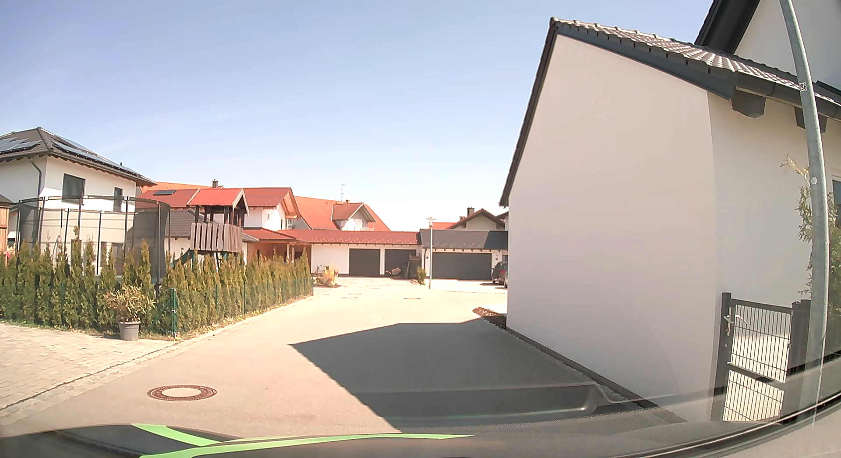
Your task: Follow the waypoints while adhering to traffic rules and regulations
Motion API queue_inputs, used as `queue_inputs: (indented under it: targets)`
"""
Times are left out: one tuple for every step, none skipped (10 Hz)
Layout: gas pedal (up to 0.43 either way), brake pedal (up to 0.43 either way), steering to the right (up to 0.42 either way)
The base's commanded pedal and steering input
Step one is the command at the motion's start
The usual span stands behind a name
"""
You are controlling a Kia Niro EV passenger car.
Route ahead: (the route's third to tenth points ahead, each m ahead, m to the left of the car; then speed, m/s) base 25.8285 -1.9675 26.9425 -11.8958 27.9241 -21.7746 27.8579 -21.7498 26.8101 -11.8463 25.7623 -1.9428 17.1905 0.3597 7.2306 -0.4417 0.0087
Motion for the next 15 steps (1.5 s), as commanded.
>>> queue_inputs:
  targets:
    - [0.000,0.378,-0.042]
    - [0.000,0.390,-0.042]
    - [0.000,0.396,-0.042]
    - [0.000,0.402,-0.042]
    - [0.000,0.402,-0.041]
    - [0.000,0.409,-0.042]
    - [0.000,0.402,-0.042]
    - [0.000,0.409,-0.042]
    - [0.000,0.409,-0.042]
    - [0.000,0.409,-0.042]
    - [0.000,0.409,-0.041]
    - [0.000,0.415,-0.042]
    - [0.000,0.409,-0.042]
    - [0.000,0.409,-0.042]
    - [0.000,0.415,-0.042]
